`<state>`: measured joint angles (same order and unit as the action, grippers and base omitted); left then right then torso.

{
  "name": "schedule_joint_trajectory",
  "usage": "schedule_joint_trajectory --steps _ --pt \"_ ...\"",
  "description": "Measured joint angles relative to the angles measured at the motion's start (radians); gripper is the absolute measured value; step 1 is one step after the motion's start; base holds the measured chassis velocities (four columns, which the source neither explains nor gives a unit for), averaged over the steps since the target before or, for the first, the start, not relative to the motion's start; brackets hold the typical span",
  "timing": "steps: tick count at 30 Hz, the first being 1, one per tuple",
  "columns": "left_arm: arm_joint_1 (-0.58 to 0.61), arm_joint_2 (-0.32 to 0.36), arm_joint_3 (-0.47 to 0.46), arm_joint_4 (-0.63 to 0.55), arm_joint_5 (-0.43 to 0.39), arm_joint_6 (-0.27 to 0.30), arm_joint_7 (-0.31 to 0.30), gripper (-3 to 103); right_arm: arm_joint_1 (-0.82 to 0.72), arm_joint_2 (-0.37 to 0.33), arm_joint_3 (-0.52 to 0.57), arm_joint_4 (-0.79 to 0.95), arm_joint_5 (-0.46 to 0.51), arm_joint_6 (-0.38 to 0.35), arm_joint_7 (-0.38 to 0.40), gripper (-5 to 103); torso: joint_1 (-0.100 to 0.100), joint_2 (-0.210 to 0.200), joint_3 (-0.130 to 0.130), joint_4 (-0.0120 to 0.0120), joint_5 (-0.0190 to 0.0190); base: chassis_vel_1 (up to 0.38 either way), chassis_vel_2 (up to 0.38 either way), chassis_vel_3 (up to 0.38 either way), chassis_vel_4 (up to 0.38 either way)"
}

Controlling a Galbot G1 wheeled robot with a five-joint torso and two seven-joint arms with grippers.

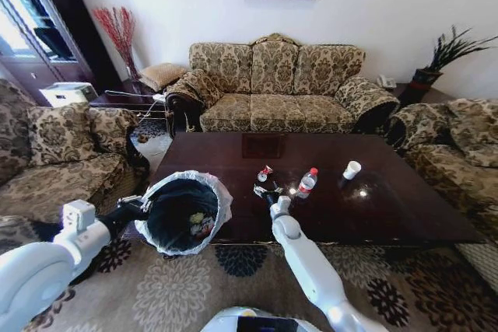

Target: Move to the front of the table and place the trash on the table into the trash bin.

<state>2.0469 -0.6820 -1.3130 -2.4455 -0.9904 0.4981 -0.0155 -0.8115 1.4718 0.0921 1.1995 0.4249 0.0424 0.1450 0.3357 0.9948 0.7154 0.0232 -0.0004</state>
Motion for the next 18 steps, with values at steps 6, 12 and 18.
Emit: schedule_joint_trajectory --steps 6,12,18 --pt "-0.002 0.01 -0.001 0.009 -0.005 0.0 0.0 0 0.016 0.014 0.004 -0.018 0.042 0.011 -0.022 100 0.0 0.0 0.0 0.0001 0.0001 0.0 0.0 0.0 0.0" --pt "-0.015 0.019 0.005 0.022 -0.009 0.0 0.0 0 0.016 0.014 0.006 -0.041 0.047 0.001 -0.01 100 0.0 0.0 0.0 -0.0002 0.0004 0.0 0.0 0.0 0.0" --pt "-0.015 0.021 0.004 0.023 -0.012 -0.002 0.0 0 0.01 0.015 0.006 -0.049 0.047 0.017 -0.018 100 0.0 0.0 0.0 0.0001 0.0004 0.0 0.0 0.0 0.0"
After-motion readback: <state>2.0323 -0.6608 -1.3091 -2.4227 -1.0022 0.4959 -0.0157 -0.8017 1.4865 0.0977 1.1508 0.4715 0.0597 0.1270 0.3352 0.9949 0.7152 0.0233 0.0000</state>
